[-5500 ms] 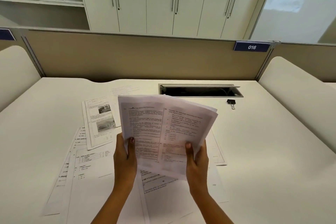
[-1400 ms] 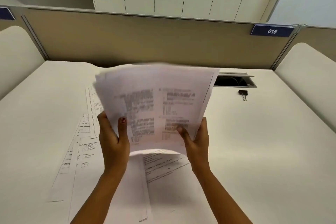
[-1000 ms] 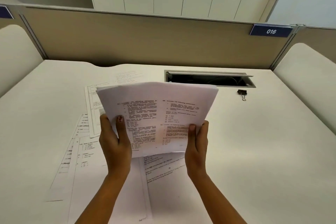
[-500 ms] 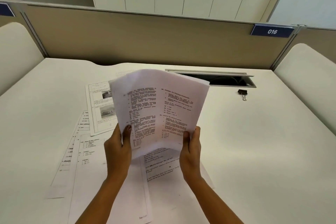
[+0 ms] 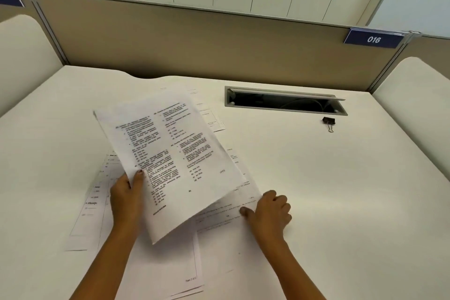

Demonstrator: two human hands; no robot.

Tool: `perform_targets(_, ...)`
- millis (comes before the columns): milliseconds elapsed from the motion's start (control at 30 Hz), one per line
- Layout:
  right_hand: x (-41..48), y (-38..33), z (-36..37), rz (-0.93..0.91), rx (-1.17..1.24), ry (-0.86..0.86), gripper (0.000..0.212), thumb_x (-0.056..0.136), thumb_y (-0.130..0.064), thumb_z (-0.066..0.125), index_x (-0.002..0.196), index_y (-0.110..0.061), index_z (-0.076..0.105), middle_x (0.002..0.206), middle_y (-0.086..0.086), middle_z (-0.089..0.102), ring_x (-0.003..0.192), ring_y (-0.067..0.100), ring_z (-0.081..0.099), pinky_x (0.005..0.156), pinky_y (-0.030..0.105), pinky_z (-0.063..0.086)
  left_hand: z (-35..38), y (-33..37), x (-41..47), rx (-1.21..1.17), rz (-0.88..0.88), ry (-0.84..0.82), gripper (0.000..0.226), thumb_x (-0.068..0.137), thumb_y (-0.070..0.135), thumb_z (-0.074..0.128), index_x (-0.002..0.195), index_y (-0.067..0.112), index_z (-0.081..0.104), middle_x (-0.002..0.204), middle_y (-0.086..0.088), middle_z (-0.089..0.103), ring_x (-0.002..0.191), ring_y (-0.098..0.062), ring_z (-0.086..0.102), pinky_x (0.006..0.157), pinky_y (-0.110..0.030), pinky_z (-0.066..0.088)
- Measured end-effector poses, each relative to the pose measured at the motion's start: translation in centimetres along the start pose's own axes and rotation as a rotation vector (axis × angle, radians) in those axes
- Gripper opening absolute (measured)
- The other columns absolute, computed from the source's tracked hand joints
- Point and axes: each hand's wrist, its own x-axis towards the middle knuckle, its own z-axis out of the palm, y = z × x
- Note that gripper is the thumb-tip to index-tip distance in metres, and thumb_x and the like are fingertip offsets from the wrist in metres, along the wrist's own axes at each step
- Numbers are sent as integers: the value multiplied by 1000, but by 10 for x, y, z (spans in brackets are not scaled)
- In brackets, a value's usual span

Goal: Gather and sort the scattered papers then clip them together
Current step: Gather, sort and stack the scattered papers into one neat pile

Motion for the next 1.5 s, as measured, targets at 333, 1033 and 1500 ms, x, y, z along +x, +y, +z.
perform_targets(333,2,10,-24,-46,307,170,10,93,-19,51,100,-12,52,101,7,61,83,25,57,69,31,42,-11,-22,-1,-86,-219,-24,18,94,17,51,109,14,60,108,-5,63,97,-25,59,82,-38,48)
perform_targets(1033,9,-24,-55,-231,851,71,15,90,-28,59,96,-14,63,87,-4,67,79,16,62,60,20,43,12,-6,-18,125,-126,-238,23,91,32,54,105,16,63,95,-1,69,86,-21,66,73,-36,54)
perform_targets(1500,11,-29,-23,-296,966,9,24,83,-11,67,98,-19,50,99,-4,66,87,14,66,71,24,54,13,20,-25,-147,-78,-298,38,97,34,38,135,33,40,136,13,45,126,-12,45,100,-30,42)
